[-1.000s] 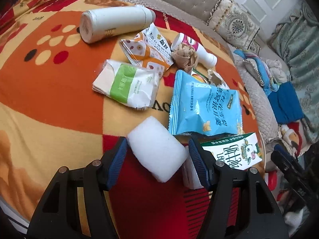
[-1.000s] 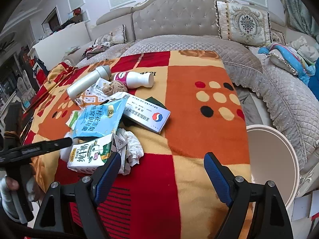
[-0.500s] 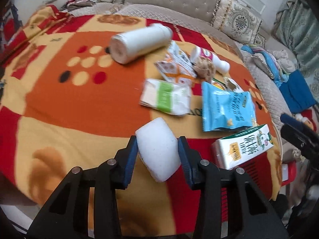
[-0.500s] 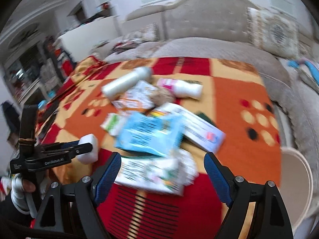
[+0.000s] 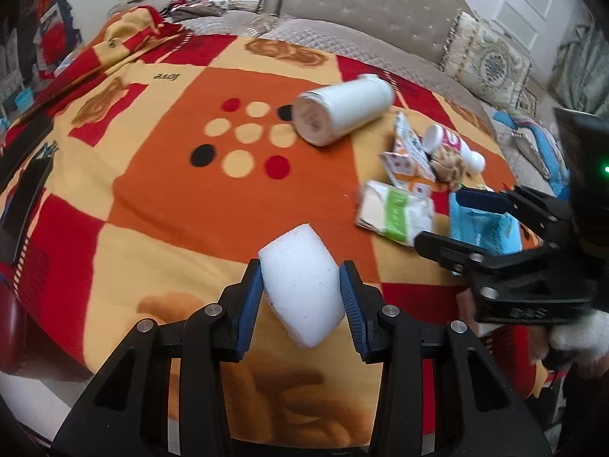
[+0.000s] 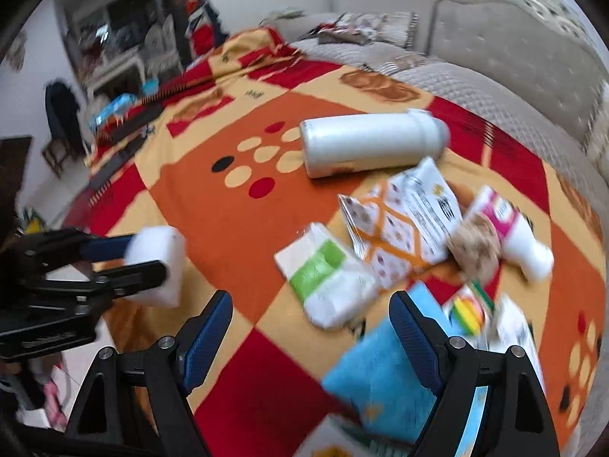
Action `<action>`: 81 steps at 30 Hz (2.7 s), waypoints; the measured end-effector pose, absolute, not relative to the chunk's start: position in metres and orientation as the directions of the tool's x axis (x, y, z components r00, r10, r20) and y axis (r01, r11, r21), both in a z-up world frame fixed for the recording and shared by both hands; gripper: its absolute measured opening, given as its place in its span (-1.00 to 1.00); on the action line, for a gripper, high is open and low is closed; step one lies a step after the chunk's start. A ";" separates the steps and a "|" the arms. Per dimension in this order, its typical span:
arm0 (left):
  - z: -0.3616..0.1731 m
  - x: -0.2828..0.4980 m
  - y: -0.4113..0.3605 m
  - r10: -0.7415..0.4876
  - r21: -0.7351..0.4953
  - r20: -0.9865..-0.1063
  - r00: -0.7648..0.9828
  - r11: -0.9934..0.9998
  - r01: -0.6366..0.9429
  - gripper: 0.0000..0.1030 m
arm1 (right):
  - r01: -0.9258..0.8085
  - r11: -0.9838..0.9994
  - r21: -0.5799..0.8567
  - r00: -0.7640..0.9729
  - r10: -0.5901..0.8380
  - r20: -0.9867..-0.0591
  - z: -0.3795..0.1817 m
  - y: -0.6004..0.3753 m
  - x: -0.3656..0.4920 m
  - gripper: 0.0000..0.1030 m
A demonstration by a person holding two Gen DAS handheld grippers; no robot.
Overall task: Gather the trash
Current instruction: 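Grasp the white tissue pack with the right tool while the left tool holds the sponge, then carry both items over the bin and open both tools to drop them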
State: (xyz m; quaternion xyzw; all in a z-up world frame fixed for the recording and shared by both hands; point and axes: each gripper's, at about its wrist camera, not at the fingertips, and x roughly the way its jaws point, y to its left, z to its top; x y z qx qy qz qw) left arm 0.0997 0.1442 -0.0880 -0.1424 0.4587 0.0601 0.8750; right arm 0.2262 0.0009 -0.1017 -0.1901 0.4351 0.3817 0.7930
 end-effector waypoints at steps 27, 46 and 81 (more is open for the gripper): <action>-0.101 0.097 0.163 -0.045 -0.231 -0.827 0.561 0.936 -0.264 -0.24 | -0.782 0.618 -0.080 0.283 0.238 -0.929 -0.152 0.047 0.247 0.46; -0.085 0.095 0.129 -0.063 -0.234 -0.794 0.604 0.949 -0.209 -0.24 | -0.742 0.670 0.033 0.346 0.425 -0.836 -0.097 -0.001 0.196 -0.28; -0.039 0.136 -0.100 -0.304 -0.227 -0.750 0.587 0.952 0.203 -0.24 | -0.384 0.921 0.073 0.564 0.296 -0.771 -0.063 -0.278 0.161 -0.28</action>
